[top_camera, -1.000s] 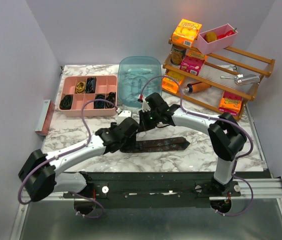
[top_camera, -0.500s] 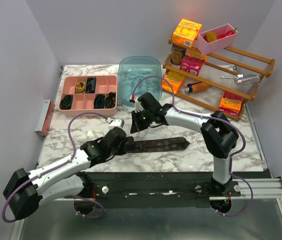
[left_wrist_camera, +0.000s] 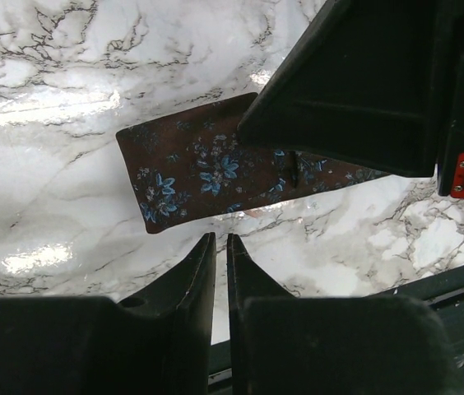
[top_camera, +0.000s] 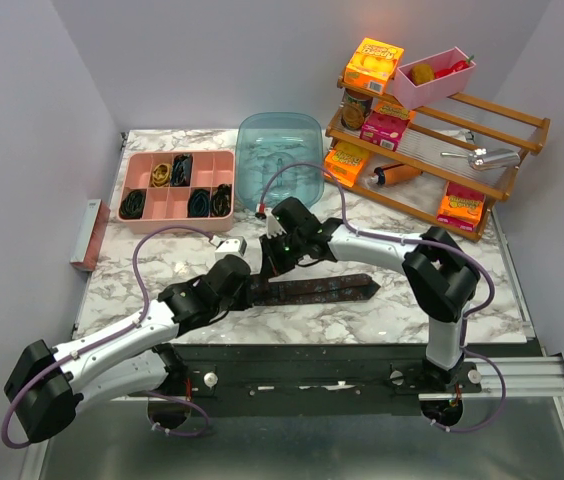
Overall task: Roll the ties
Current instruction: Roll the tie at the center of the board.
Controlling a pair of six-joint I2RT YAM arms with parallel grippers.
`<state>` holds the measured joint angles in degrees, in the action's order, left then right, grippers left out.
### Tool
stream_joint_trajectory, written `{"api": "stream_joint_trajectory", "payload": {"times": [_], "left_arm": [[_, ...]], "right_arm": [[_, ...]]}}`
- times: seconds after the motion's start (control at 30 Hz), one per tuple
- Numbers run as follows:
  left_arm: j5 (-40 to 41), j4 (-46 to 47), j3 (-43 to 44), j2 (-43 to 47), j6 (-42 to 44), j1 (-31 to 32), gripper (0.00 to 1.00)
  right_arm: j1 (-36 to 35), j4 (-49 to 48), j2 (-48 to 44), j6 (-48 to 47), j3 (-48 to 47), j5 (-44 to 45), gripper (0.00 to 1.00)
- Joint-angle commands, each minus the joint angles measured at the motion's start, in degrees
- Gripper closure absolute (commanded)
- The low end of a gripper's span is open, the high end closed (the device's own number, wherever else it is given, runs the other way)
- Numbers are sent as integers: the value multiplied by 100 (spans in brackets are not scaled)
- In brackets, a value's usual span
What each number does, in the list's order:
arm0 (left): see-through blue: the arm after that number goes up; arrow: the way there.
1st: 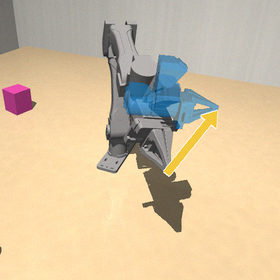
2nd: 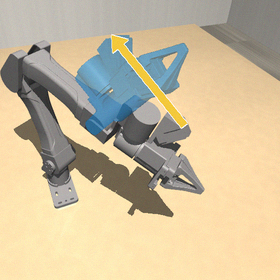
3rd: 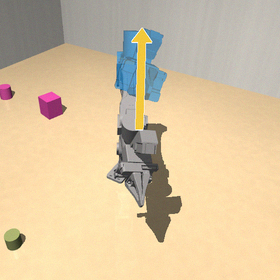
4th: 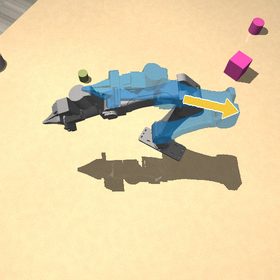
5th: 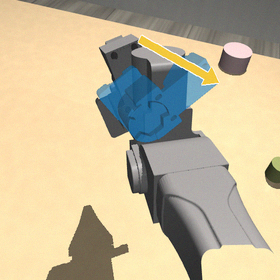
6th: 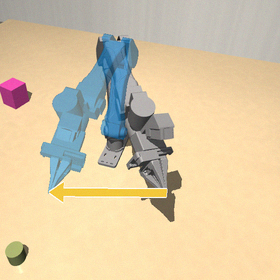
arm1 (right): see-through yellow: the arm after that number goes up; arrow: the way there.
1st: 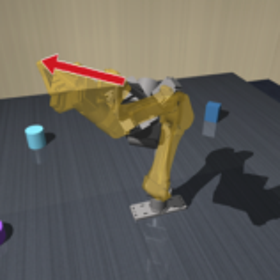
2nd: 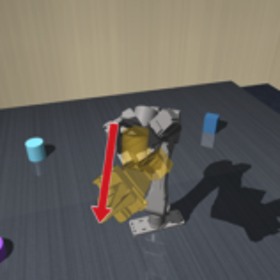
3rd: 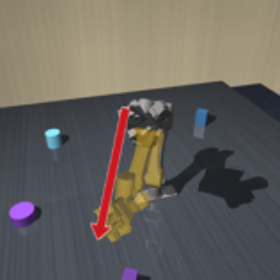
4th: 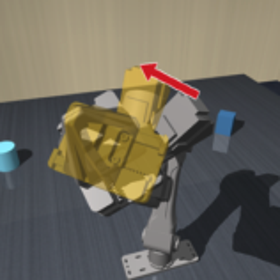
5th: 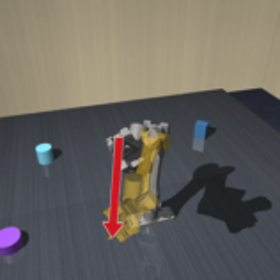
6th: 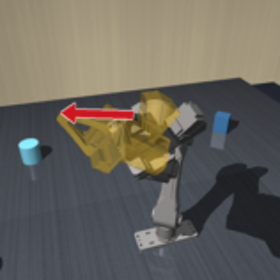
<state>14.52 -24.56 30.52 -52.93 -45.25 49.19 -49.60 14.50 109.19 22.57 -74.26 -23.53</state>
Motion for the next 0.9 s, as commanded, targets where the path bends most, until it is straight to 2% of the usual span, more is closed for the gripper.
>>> {"api": "stream_joint_trajectory", "payload": {"times": [0.0, 0.3, 0.6, 0.77, 0.87], "left_arm": [[121, -40, 112, -42, 34, -23, 79], [112, -14, 59, 1, 26, -41, 68], [-28, 74, -81, 142, -27, -41, 64], [-247, 214, -204, 309, -10, -41, 63], [-476, 355, -345, 388, -1, -32, 65]], "right_arm": [[-93, -167, -108, 55, 157, -82, 100], [-111, -185, 77, 55, 499, 111, 100], [-128, -211, 85, 99, 649, 147, 100], [-129, -185, -257, 64, 545, 278, 100], [-137, -97, -459, 20, 369, 401, 100]]}}
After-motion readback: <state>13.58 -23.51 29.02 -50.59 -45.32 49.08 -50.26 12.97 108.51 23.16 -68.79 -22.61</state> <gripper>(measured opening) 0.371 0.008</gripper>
